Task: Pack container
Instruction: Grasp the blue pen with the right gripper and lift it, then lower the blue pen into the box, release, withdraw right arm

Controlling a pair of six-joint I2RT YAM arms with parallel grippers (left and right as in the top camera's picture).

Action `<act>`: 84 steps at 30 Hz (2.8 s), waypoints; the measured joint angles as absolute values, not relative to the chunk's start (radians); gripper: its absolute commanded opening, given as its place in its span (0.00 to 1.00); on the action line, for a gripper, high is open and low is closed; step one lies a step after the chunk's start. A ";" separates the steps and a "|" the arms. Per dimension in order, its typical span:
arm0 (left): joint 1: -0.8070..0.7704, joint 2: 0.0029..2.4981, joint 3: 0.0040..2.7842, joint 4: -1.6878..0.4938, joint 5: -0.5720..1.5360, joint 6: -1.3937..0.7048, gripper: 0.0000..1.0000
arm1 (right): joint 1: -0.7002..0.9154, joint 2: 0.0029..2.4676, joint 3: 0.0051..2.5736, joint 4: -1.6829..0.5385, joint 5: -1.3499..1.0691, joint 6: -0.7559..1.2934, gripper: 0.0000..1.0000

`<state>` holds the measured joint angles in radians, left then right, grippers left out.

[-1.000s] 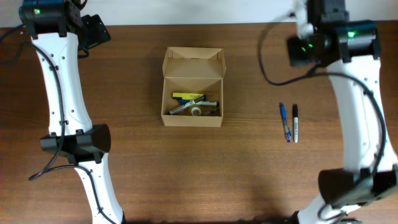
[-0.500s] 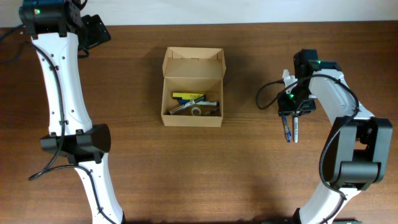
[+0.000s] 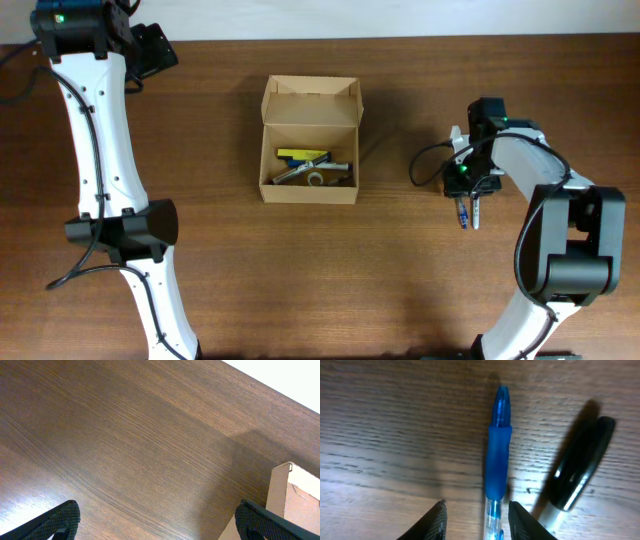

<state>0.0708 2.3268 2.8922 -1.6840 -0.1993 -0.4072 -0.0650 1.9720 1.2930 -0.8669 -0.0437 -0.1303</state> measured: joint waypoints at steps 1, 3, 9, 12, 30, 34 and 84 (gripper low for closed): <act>0.071 2.327 2.892 -1.684 -0.199 -0.407 1.00 | -0.065 1.972 1.280 -0.856 -0.043 -0.130 0.37; 0.071 2.327 2.892 -1.684 -0.199 -0.407 1.00 | -0.065 1.967 1.263 -0.842 -0.036 -0.125 0.33; 0.071 2.327 2.892 -1.684 -0.199 -0.407 1.00 | -0.066 1.951 1.236 -0.825 -0.013 -0.109 0.04; 0.071 2.327 2.892 -1.684 -0.199 -0.407 1.00 | -0.066 1.949 1.234 -0.824 -0.012 -0.104 0.04; 0.071 2.327 2.892 -1.684 -0.199 -0.407 1.00 | -0.028 1.938 1.837 -1.162 -0.260 -0.128 0.04; 0.071 2.327 2.892 -1.684 -0.199 -0.407 1.00 | 0.065 1.915 2.108 -1.218 -0.357 -0.243 0.04; 0.071 2.327 2.892 -1.684 -0.199 -0.407 1.00 | 0.550 2.389 2.278 -1.295 -0.081 -0.705 0.31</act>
<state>0.0708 2.3268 2.8922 -1.6844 -0.1989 -0.4072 0.5495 2.3894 2.2784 -1.2953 -0.0814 -0.7048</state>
